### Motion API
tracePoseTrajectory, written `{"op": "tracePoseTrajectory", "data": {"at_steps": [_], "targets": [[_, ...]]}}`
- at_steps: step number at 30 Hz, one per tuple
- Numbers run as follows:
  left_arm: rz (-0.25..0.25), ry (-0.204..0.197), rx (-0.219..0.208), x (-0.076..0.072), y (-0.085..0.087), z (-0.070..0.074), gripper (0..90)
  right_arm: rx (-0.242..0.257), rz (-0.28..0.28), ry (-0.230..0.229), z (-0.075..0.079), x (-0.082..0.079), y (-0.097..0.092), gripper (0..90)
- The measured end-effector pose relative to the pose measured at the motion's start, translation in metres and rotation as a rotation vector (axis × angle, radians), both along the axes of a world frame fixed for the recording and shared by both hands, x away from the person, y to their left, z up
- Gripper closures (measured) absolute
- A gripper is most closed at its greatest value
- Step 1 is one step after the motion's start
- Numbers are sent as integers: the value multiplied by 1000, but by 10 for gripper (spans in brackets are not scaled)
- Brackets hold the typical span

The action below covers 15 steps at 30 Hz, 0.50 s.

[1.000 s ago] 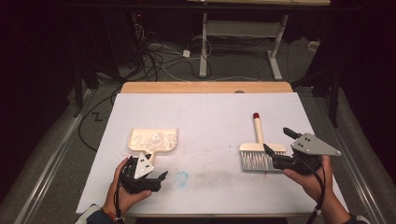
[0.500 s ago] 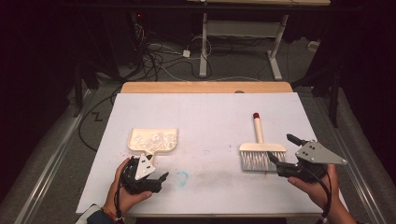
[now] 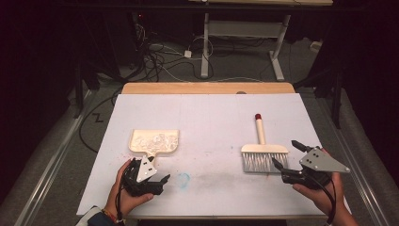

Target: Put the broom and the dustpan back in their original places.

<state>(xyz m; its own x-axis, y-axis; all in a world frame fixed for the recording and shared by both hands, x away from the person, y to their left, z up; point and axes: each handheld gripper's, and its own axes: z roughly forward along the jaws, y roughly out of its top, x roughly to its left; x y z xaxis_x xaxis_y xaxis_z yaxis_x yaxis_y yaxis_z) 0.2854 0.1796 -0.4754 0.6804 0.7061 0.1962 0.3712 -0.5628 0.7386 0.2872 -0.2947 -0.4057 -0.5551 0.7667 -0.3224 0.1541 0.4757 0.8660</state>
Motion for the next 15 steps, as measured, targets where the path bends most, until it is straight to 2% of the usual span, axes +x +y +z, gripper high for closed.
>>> {"op": "tracePoseTrajectory", "data": {"at_steps": [3, 7, 8, 9, 15], "targets": [[-3, 0, 2, 0, -1, 0, 176, -4, -9, -8, -5, -1, -2, 199], [-7, -1, 4, 0, -2, 0, 177, 6, -5, 15, -13, -2, -5, 199], [-12, -14, 7, 0, -2, 0, 176, 6, -3, 22, -15, -2, -6, 199], [-10, -2, 1, 0, -3, 0, 177, 8, -4, 26, -17, -3, -7, 199], [-20, -5, 2, -1, -4, 0, 177, 25, -13, 32, -28, -7, -15, 199]]}}
